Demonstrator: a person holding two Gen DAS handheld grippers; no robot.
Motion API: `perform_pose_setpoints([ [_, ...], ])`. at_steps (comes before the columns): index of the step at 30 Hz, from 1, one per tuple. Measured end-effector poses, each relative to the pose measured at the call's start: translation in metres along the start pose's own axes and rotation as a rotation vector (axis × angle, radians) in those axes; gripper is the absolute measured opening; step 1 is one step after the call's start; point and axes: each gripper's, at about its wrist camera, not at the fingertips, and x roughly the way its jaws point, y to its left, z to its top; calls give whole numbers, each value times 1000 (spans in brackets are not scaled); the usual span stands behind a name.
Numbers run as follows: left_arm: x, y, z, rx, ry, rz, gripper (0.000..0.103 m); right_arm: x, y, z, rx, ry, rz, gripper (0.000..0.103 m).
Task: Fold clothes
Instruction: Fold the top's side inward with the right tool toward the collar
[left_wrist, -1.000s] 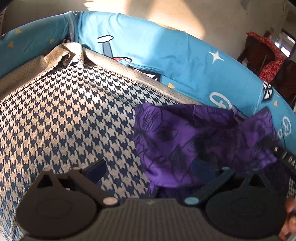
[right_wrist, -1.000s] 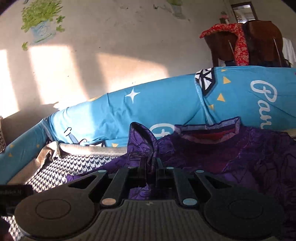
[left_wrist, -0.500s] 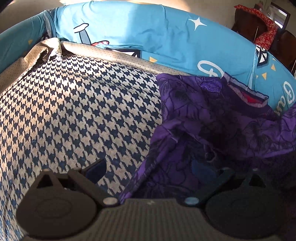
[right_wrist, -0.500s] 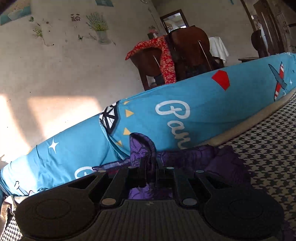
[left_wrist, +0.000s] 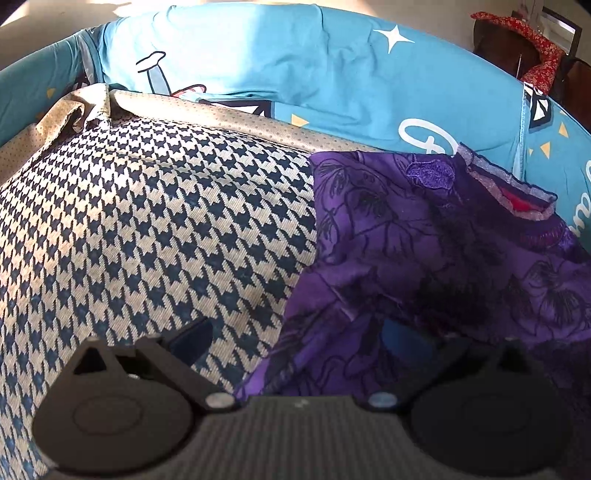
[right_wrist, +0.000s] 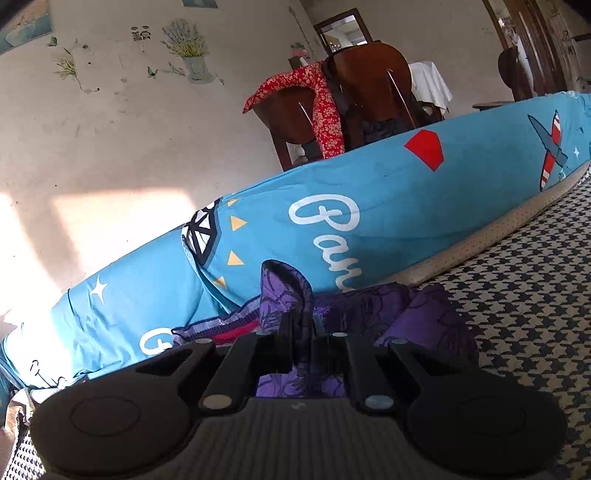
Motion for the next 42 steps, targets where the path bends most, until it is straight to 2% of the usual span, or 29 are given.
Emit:
perform_pose_setpoints([
  [4,9,0,-1,-13,-9,36,102,1,-1,-2,1,13,6,10],
  [9,5,7,3,-32,-81,130,102,0,3,-3,-4,14,24,11],
  [14,-2,19,6,-94,-128,234,102,2,5,-7,-4,32,26,11],
  [20,-7,30,1,-152,-98,292,103,4,4,-12,0,60,41,11],
  [24,-7,35,-5,-159,-69,311,103,12,-2,-25,-26,181,-18,11],
  [28,-14,33,-11,-134,-44,300,103,14,-10,-39,-107,266,-69,12],
  [31,-20,31,-15,-110,-26,286,103,14,-20,-45,-139,320,-61,13],
  [34,-26,28,-18,-87,-12,270,103,10,-34,-44,-115,347,-42,20],
  [42,-45,10,-9,-73,-95,194,103,5,-56,-32,-26,348,15,23],
])
